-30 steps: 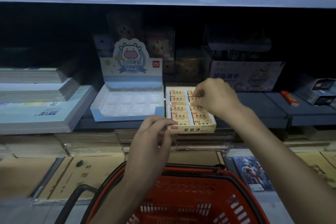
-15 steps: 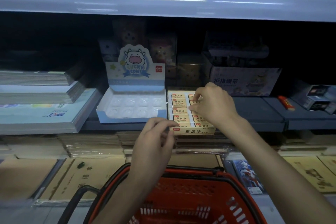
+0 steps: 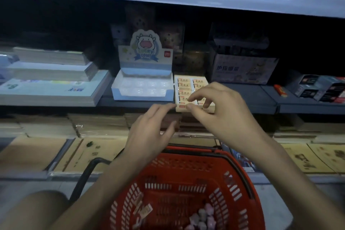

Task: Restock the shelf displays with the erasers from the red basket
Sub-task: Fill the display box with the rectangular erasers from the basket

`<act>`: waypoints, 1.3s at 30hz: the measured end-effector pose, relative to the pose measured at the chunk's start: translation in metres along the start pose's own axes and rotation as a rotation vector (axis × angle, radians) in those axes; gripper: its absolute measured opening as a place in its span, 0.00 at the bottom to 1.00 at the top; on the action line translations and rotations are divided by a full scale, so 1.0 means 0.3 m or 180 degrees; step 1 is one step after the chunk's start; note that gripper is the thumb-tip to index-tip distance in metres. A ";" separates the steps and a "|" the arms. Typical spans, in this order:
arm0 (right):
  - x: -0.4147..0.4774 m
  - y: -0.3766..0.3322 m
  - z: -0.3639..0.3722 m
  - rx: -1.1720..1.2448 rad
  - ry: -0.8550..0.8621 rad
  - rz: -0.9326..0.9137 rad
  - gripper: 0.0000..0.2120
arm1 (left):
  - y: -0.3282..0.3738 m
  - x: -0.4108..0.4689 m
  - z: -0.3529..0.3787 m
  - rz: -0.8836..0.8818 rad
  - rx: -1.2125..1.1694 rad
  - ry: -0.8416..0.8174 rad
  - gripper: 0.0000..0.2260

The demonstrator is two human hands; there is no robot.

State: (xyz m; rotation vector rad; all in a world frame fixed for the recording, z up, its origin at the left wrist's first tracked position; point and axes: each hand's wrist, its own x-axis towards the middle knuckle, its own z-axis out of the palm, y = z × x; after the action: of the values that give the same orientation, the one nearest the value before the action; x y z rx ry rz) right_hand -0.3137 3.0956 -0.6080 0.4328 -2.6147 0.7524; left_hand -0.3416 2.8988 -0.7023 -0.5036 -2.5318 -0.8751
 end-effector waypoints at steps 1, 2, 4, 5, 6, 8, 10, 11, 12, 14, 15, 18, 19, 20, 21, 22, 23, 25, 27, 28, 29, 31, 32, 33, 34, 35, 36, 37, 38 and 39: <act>-0.040 0.000 0.009 0.0119 -0.0142 -0.0052 0.06 | -0.012 -0.017 -0.008 0.0047 0.0094 -0.0040 0.21; -0.078 0.007 0.025 0.0226 -0.0265 -0.0089 0.06 | -0.026 -0.035 -0.013 0.0080 0.0181 -0.0081 0.21; -0.148 0.040 0.081 0.0352 -0.0478 -0.0100 0.06 | -0.056 -0.077 -0.016 0.0125 0.0379 -0.0183 0.21; -0.180 0.061 0.117 0.0338 -0.0592 -0.0100 0.07 | -0.071 -0.102 -0.016 0.0130 0.0488 -0.0253 0.21; -0.212 0.084 0.155 0.0267 -0.0725 -0.0100 0.10 | -0.087 -0.129 -0.013 0.0128 0.0590 -0.0341 0.22; -0.277 0.127 0.232 0.0071 -0.1120 -0.0038 0.18 | -0.124 -0.187 -0.004 0.0110 0.0771 -0.0601 0.24; -0.345 0.169 0.305 -0.0091 -0.1578 0.0113 0.29 | -0.167 -0.251 0.013 0.0115 0.0986 -0.0897 0.26; -0.382 0.193 0.341 -0.0138 -0.1761 0.0177 0.34 | -0.189 -0.286 0.024 0.0131 0.1104 -0.0999 0.27; -0.420 0.214 0.375 -0.0182 -0.1918 0.0227 0.37 | -0.212 -0.320 0.038 0.0159 0.1232 -0.1073 0.28; -0.498 0.255 0.444 -0.0284 -0.2194 0.0335 0.37 | -0.255 -0.382 0.064 0.0191 0.1482 -0.1205 0.29; -0.534 0.269 0.475 -0.0339 -0.2312 0.0392 0.37 | -0.277 -0.407 0.078 0.0191 0.1606 -0.1273 0.30; -0.629 0.311 0.572 -0.0402 -0.2545 0.0545 0.43 | -0.343 -0.465 0.117 0.0119 0.1998 -0.1535 0.32; -0.654 0.327 0.603 -0.0412 -0.2591 0.0581 0.44 | -0.361 -0.482 0.128 0.0067 0.2098 -0.1613 0.32; -0.675 0.341 0.630 -0.0414 -0.2627 0.0614 0.45 | -0.377 -0.497 0.137 0.0014 0.2149 -0.1659 0.31; -0.691 0.349 0.649 -0.0403 -0.2664 0.0645 0.45 | -0.391 -0.509 0.144 -0.0034 0.2166 -0.1688 0.30; -0.702 0.350 0.659 -0.0384 -0.2705 0.0682 0.44 | -0.404 -0.521 0.149 -0.0072 0.2177 -0.1721 0.30; -0.709 0.351 0.668 -0.0369 -0.2729 0.0704 0.42 | -0.414 -0.530 0.152 -0.0105 0.2213 -0.1760 0.30; -0.720 0.352 0.679 -0.0373 -0.2702 0.0665 0.35 | -0.427 -0.546 0.158 -0.0143 0.2330 -0.1817 0.32; -0.732 0.352 0.689 -0.0379 -0.2663 0.0602 0.32 | -0.431 -0.562 0.158 -0.0211 0.2295 -0.1752 0.31; -0.739 0.348 0.693 -0.0390 -0.2687 0.0586 0.31 | -0.429 -0.571 0.156 -0.0274 0.2225 -0.1698 0.30; -0.748 0.343 0.700 -0.0414 -0.2710 0.0537 0.30 | -0.426 -0.582 0.152 -0.0332 0.2156 -0.1653 0.30; -0.769 0.326 0.717 -0.0457 -0.2793 0.0410 0.28 | -0.420 -0.616 0.145 -0.0365 0.2082 -0.1596 0.30; -0.781 0.317 0.727 -0.0458 -0.2864 0.0365 0.27 | -0.417 -0.636 0.142 -0.0351 0.2062 -0.1578 0.30; -0.794 0.311 0.741 -0.0457 -0.2948 0.0313 0.26 | -0.413 -0.656 0.139 -0.0345 0.2046 -0.1560 0.30; -0.804 0.306 0.759 -0.0474 -0.3042 0.0254 0.25 | -0.409 -0.674 0.137 -0.0350 0.2039 -0.1533 0.30; -0.812 0.302 0.783 -0.0497 -0.3124 0.0192 0.24 | -0.405 -0.691 0.133 -0.0359 0.2043 -0.1502 0.30; -0.816 0.298 0.814 -0.0525 -0.3194 0.0163 0.24 | -0.402 -0.706 0.130 -0.0366 0.2052 -0.1475 0.31; -0.815 0.296 0.852 -0.0535 -0.3230 0.0145 0.25 | -0.398 -0.720 0.127 -0.0374 0.2056 -0.1451 0.31; -0.808 0.292 0.897 -0.0541 -0.3271 0.0126 0.26 | -0.395 -0.733 0.124 -0.0384 0.2053 -0.1434 0.30; -0.796 0.288 0.948 -0.0554 -0.3290 0.0067 0.29 | -0.392 -0.745 0.122 -0.0394 0.2049 -0.1423 0.30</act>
State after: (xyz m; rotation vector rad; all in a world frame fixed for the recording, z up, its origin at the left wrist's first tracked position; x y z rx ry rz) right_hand -0.2159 3.0508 -0.9737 0.9316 -3.5836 0.3120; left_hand -0.2154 2.7913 -0.8961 -0.3564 -3.0594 0.0681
